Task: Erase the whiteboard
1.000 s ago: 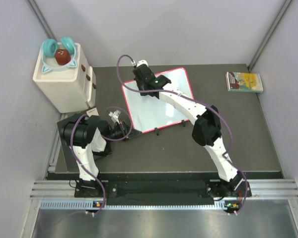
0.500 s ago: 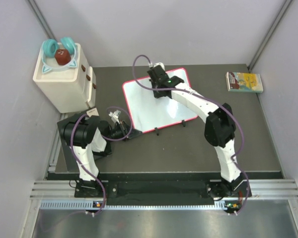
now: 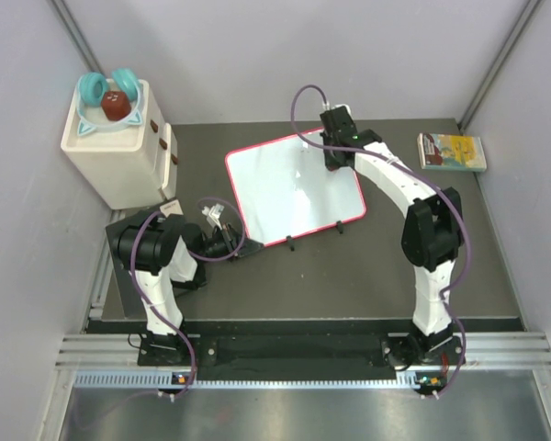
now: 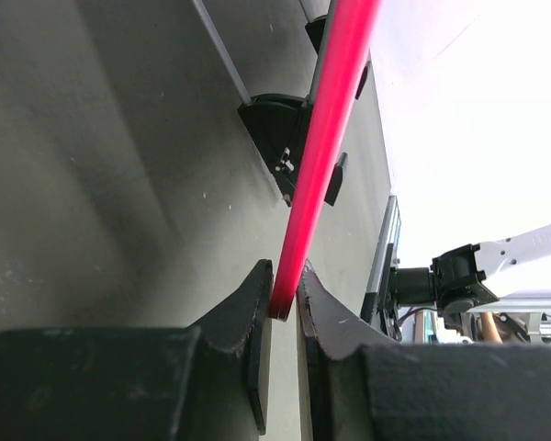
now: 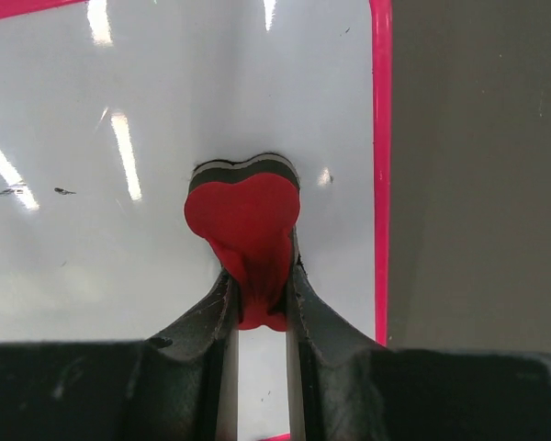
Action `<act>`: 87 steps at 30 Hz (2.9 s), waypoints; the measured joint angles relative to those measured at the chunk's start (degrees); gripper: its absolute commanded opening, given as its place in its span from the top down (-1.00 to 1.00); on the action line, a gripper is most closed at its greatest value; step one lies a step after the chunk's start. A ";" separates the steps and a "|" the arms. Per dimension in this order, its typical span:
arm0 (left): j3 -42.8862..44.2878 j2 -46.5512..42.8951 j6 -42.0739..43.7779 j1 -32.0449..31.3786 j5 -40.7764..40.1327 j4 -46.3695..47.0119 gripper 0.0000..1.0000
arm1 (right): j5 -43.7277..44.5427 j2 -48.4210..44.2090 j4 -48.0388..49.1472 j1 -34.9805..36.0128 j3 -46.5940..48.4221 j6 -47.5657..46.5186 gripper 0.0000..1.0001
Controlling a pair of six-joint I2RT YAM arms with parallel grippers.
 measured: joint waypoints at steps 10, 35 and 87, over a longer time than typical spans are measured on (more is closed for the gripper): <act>-0.24 0.00 0.04 -0.02 -0.02 -0.13 1.00 | 3.17 4.20 -2.23 5.81 8.04 -4.07 1.00; -0.48 0.00 1.09 -0.09 -0.85 -0.50 1.00 | 2.12 0.15 0.20 7.45 -0.46 -0.04 1.00; -2.43 -1.46 2.78 -0.04 -1.09 -1.07 -0.23 | -8.39 -40.83 11.41 8.94 -65.35 17.75 -0.77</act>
